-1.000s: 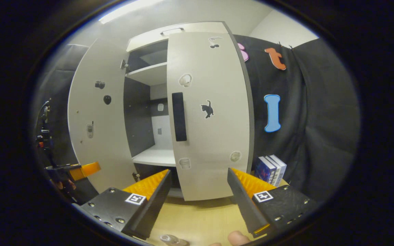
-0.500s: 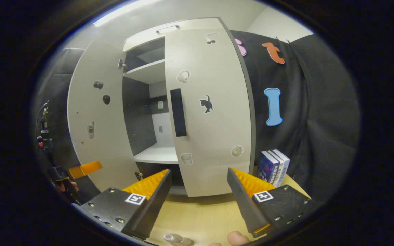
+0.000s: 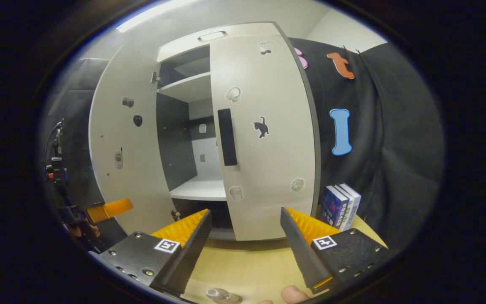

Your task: Grasp the bottle in the cabinet with the left hand and place it on the coaster, then close the right door with the right hand and the left door with the left hand.

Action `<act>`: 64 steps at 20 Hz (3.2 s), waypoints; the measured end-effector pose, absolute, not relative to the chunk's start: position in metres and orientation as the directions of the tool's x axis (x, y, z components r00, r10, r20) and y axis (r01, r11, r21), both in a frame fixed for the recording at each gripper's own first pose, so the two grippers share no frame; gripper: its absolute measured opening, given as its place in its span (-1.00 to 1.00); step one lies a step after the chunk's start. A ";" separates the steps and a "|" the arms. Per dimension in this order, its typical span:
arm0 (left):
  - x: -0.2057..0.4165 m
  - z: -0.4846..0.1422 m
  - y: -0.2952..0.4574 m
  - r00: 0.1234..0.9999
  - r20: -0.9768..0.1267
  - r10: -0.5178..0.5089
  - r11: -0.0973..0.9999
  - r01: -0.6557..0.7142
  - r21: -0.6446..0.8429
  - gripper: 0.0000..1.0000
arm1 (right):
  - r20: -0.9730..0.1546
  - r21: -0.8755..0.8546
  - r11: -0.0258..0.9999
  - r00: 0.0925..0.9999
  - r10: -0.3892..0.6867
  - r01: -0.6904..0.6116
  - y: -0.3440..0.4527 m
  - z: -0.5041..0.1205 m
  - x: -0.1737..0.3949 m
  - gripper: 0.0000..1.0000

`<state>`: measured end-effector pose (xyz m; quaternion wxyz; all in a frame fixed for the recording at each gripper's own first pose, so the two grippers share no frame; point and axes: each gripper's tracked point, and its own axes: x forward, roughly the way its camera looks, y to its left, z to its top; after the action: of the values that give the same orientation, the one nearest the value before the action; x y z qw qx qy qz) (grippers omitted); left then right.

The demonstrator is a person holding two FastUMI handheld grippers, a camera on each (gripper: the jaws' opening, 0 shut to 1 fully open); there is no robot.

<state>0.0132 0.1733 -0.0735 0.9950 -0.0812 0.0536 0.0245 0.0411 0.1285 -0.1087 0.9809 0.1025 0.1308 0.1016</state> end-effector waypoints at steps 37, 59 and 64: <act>0.030 -0.079 0.070 0.944 -0.150 -0.294 0.946 0.265 -0.186 0.92 | -0.249 0.262 0.955 0.946 0.207 -0.140 0.107 -0.103 0.057 0.98; 0.017 -0.075 0.034 0.927 -0.142 -0.347 0.932 0.323 -0.167 0.93 | -0.253 0.242 0.961 0.947 0.199 -0.137 0.097 -0.104 0.045 0.97; 0.023 -0.075 0.042 0.941 -0.161 -0.298 0.953 0.284 -0.106 0.93 | -0.248 0.241 0.962 0.950 0.188 -0.127 0.094 -0.100 0.044 0.97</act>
<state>0.0225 0.0417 -0.0750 0.9843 -0.0406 0.0879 -0.1478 0.0443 0.0944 -0.1000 0.9812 0.1116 0.1354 0.0803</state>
